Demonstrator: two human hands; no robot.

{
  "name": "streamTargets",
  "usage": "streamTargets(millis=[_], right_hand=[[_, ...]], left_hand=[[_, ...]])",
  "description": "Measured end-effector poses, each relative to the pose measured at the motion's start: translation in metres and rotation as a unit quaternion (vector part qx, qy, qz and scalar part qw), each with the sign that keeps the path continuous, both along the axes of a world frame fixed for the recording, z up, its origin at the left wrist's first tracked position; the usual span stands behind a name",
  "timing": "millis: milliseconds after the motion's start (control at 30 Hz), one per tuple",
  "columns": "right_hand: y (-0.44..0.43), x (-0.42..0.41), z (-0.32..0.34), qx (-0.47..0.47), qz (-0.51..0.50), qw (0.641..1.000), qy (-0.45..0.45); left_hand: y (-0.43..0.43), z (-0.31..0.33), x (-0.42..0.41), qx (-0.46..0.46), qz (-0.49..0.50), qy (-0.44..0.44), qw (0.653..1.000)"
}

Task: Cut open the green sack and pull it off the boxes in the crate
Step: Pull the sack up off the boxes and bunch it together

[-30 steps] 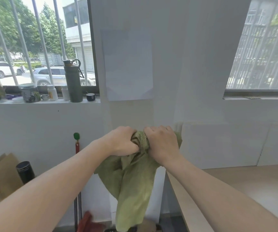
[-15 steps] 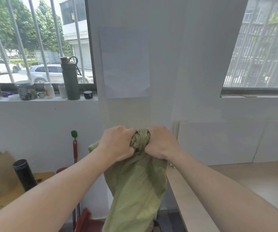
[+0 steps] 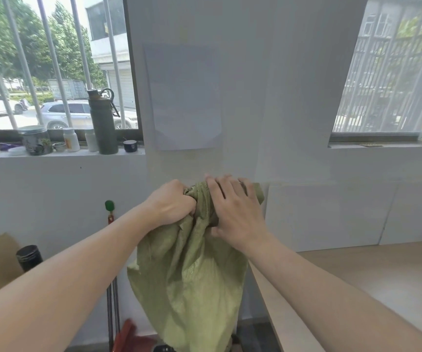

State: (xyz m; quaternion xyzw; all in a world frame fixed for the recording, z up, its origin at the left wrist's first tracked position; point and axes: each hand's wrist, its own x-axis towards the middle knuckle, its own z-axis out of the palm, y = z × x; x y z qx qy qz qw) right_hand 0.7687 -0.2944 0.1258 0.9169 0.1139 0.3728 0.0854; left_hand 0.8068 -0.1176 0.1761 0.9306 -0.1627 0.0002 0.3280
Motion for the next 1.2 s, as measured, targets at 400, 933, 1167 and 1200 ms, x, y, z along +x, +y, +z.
streamTargets(millis=[400, 933, 1167, 1200], right_hand=[[0.003, 0.008, 0.013, -0.001, -0.044, 0.999, -0.021], [-0.003, -0.008, 0.019, 0.124, -0.011, 0.978, 0.169], [-0.005, -0.018, 0.013, -0.009, -0.007, 1.000, 0.020], [-0.005, -0.018, 0.012, -0.010, -0.011, 1.000, 0.011]], left_hand=[[0.005, -0.002, -0.012, 0.012, -0.113, 0.016, 0.993], [-0.011, -0.025, -0.023, 0.268, -0.020, -0.344, 0.900], [-0.006, -0.007, -0.012, 0.151, 0.006, -0.236, 0.960], [-0.007, -0.003, -0.013, 0.136, -0.003, -0.209, 0.968]])
